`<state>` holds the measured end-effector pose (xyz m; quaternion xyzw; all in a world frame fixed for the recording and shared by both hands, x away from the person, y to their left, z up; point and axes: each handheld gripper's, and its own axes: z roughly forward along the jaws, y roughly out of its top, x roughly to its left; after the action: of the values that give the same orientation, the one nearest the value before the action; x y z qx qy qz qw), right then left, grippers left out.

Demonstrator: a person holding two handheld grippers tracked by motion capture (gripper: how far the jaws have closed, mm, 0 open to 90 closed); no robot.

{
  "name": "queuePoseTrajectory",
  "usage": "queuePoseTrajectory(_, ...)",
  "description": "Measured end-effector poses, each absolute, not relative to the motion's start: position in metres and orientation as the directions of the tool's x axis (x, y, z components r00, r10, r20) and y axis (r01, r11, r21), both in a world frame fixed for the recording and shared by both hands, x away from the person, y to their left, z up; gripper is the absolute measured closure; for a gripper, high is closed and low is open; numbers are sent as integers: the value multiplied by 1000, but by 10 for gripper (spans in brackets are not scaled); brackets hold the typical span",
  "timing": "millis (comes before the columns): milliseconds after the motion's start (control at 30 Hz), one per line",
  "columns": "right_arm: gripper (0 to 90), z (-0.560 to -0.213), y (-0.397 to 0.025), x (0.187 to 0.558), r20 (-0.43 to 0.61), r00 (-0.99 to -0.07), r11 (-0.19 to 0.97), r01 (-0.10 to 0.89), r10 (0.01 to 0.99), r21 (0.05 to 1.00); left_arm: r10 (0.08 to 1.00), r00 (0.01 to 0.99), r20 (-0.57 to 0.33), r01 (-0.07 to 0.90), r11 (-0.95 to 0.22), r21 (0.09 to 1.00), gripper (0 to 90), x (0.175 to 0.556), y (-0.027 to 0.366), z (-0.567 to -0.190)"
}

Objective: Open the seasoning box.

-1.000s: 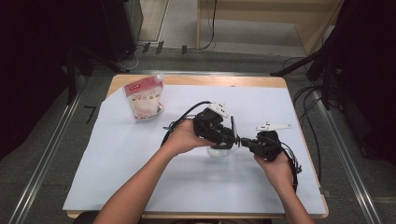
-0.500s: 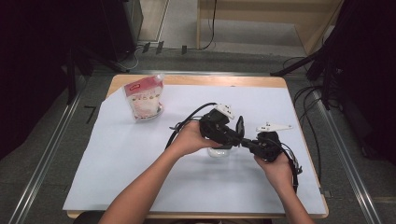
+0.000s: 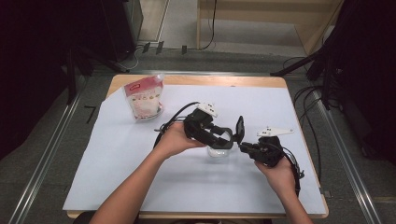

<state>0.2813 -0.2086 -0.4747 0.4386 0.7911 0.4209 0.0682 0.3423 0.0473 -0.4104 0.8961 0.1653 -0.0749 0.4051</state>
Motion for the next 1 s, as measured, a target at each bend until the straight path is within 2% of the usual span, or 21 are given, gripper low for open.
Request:
queuePoseTrajectory(300,656,-480,-202,267,284,-656,294,626,700,722,287,910,-299,414,-584,699,470,341,79,-415)
queuePoseTrajectory(433,628,-479,-202,264,288,-663,290,619,691,729,313,900,-304,434,-574,694,456,339,93,-416)
queuePoseTrajectory(533,627,-477,-202,265,348,-648,249,647,678,721,336,888,-313,455,-550,701,456,337,104,-418)
queuePoseTrajectory(767,581,-477,-198,263,292,-693,297,596,659,746,375,875,-307,473,-524,708,455,339,127,-413)
queuePoseTrajectory(1000,576,-480,-198,263,259,-716,330,570,648,752,422,856,-299,497,-510,702,459,343,148,-415)
